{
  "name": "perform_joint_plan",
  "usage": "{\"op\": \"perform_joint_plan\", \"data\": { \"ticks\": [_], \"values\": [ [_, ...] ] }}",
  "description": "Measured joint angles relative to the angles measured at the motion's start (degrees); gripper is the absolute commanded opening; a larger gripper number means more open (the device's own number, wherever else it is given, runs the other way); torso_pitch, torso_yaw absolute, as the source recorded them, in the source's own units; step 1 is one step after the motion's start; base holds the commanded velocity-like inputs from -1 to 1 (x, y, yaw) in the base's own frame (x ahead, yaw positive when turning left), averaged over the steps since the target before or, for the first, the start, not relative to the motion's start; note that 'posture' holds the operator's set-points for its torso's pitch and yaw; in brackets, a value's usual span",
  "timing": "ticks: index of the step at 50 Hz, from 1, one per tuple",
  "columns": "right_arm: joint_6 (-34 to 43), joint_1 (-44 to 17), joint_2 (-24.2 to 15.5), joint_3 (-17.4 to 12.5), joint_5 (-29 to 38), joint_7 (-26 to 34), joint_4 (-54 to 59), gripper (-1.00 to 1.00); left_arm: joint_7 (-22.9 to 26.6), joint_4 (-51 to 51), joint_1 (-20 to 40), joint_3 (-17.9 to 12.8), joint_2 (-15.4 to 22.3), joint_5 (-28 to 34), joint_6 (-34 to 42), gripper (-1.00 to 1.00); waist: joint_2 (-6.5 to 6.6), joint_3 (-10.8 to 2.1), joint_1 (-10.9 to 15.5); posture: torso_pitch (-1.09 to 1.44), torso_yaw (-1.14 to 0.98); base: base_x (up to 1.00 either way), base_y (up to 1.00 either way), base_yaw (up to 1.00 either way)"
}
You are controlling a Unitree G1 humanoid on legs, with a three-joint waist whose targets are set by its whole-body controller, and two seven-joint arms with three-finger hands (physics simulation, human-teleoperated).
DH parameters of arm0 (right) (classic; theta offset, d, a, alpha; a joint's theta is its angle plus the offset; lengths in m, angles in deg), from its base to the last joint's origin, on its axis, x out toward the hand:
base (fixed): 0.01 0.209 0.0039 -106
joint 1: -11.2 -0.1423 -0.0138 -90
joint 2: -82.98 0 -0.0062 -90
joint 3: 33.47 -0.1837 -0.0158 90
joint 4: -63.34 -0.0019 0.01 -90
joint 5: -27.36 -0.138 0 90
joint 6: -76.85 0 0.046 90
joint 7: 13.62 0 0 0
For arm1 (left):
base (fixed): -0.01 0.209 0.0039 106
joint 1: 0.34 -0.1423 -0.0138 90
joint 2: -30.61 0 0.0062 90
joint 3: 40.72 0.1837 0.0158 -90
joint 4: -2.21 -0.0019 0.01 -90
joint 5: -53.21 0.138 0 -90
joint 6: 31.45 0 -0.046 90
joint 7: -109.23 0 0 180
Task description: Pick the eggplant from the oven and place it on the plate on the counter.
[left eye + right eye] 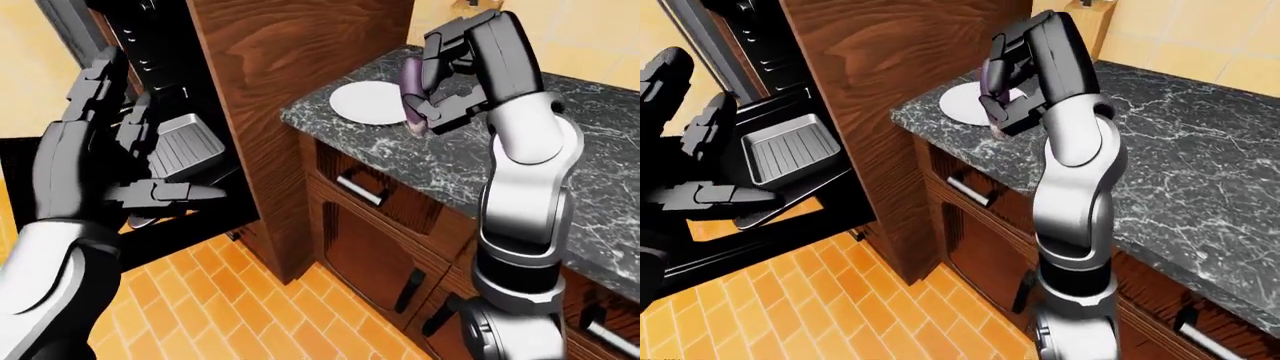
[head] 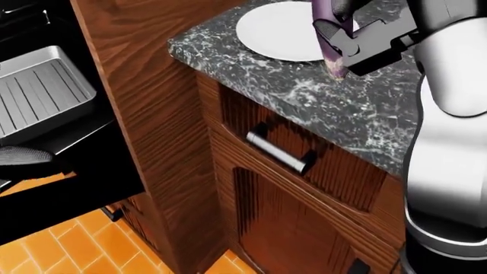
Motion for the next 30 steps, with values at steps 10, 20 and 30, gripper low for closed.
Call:
{"op": "perform_joint_plan", "data": {
  "ticks": [10, 20, 30],
  "values": [
    [-0.5, -0.6, 0.1, 0.0, 0.3, -0.3, -1.1, -0.98, 0.3, 0.9, 0.7, -0.8, 0.1, 0.3, -1.0, 1.0, 3.95, -1.15, -1.5, 0.1, 0.0, 0.43, 0.32, 0.0],
    [0.0, -0.6, 0.8, 1.8, -0.8, 0.7, 0.6, -0.98, -0.6, -0.7, 0.0, -1.8, 0.6, 0.1, 0.2, 1.0, 5.72, -1.3, -0.3, 0.1, 0.0, 0.3, 0.04, 0.0],
    [-0.8, -2.2, 0.2, 0.9, -0.4, -0.2, -1.7, -0.97, -1.1, 0.7, 1.1, -2.3, 1.4, -0.7, -0.9, 1.0, 0.37, -2.35, 0.5, 0.1, 0.0, 0.18, 0.0, 0.0]
  ]
}}
